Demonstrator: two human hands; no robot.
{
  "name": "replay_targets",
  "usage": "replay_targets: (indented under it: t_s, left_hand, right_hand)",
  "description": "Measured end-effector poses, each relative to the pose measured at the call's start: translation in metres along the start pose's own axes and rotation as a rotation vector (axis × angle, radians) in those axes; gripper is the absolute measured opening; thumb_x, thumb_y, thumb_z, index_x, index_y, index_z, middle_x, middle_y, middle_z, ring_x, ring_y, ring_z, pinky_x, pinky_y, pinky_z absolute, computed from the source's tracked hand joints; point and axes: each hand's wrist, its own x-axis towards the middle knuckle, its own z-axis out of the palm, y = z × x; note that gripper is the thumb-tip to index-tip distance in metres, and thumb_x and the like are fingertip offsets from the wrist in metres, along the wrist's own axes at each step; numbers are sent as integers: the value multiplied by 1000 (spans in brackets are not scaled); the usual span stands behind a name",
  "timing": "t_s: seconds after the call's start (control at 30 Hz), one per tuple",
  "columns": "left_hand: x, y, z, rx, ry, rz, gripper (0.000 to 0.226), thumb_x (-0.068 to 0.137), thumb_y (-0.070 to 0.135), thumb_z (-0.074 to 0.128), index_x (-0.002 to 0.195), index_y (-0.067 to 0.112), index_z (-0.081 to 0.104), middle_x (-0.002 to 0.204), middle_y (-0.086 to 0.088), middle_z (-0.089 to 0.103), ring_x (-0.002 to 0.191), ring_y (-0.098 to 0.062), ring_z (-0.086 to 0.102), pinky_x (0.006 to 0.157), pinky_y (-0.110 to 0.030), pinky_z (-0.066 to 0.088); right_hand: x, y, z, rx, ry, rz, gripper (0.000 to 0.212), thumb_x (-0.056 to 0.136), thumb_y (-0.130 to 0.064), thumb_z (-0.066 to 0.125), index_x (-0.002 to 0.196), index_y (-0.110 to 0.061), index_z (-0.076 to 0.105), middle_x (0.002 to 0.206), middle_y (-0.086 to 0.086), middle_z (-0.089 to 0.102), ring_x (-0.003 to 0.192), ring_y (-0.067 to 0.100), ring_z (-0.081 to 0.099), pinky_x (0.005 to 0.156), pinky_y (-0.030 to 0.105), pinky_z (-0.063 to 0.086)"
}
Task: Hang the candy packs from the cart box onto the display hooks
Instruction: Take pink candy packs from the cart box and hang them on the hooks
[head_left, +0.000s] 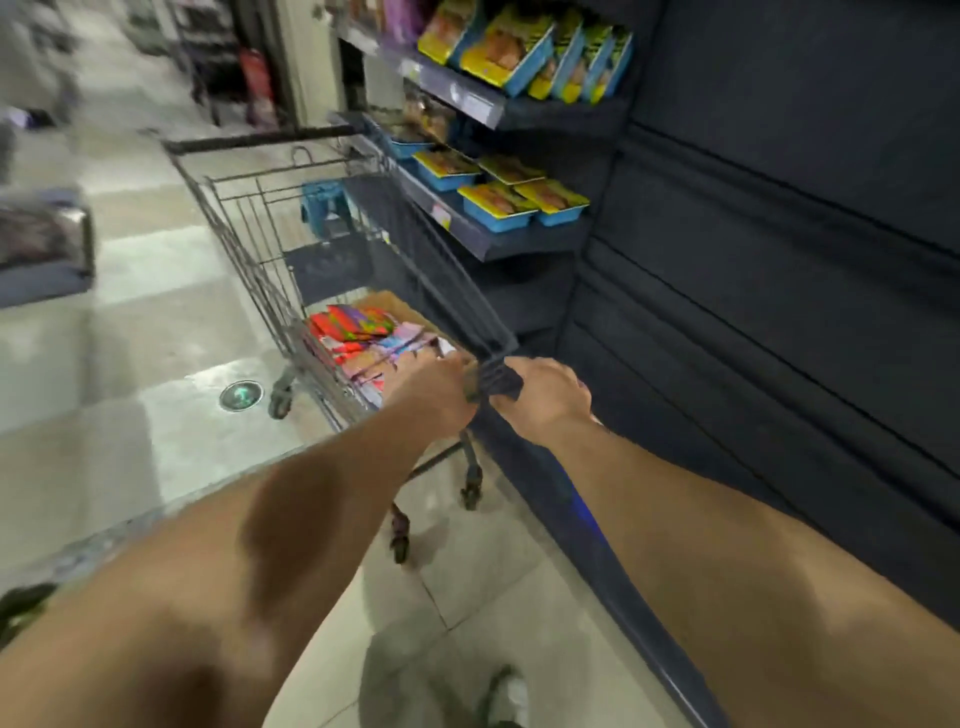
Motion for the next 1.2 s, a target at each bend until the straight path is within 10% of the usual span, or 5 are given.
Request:
replay_targets:
  t_s: [0.63, 0.83, 1.2]
  left_hand:
    - [251, -192, -7, -57, -195, -412, 82, 83, 43, 73, 153, 28, 33, 145, -12, 48, 135, -37, 43, 110, -47, 41]
    - [333, -228, 32, -215, -329, -336, 72, 75, 59, 59, 139, 32, 44, 124, -10, 61, 106, -30, 62, 92, -42, 56]
    - [462, -306, 110, -158, -678, -158, 76, 89, 50, 67, 152, 24, 35, 145, -14, 49, 129, -34, 52, 103, -40, 48]
  right_hand:
    - [299, -87, 54, 209, -284, 76, 56, 92, -42, 63, 140, -18, 48, 141, 9, 54, 126, 31, 54, 101, 38, 47]
    - [357, -85, 82, 299, -328, 240, 63, 90, -41, 67, 145, -20, 44, 142, 9, 54, 127, 27, 54, 104, 34, 45]
    - [430, -121, 193, 438, -406, 659, 49, 91, -31, 67, 134, -11, 53, 132, 7, 60, 119, 28, 58, 89, 25, 43]
